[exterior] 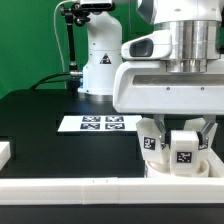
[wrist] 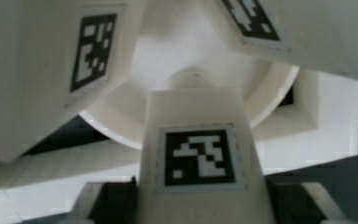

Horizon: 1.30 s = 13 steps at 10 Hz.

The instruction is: Assemble stool

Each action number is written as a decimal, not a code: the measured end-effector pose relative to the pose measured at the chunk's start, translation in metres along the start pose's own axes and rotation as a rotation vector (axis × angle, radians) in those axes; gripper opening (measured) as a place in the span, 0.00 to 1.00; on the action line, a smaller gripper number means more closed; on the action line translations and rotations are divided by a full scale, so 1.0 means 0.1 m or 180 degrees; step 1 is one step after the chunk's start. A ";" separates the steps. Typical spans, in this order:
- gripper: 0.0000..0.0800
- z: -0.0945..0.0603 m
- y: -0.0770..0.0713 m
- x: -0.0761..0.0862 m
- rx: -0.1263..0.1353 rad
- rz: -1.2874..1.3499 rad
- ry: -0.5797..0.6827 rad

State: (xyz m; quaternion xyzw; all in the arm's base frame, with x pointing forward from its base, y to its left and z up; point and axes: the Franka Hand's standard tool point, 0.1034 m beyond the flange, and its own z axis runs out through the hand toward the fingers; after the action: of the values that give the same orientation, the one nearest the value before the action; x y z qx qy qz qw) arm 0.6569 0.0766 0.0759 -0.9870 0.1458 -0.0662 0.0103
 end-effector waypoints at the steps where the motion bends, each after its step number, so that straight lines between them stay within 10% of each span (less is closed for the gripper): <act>1: 0.43 0.00 -0.01 -0.01 0.0007 0.0340 0.0023; 13: 0.43 0.01 -0.06 -0.07 0.0060 0.2865 -0.0096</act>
Offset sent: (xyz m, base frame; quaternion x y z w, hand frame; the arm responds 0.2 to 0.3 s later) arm -0.0011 0.0058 0.0006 -0.0049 -0.0072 0.2417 0.9703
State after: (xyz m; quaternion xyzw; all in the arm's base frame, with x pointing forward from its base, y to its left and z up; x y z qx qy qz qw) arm 0.6520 0.0848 0.0741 -0.8260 0.5599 -0.0421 0.0491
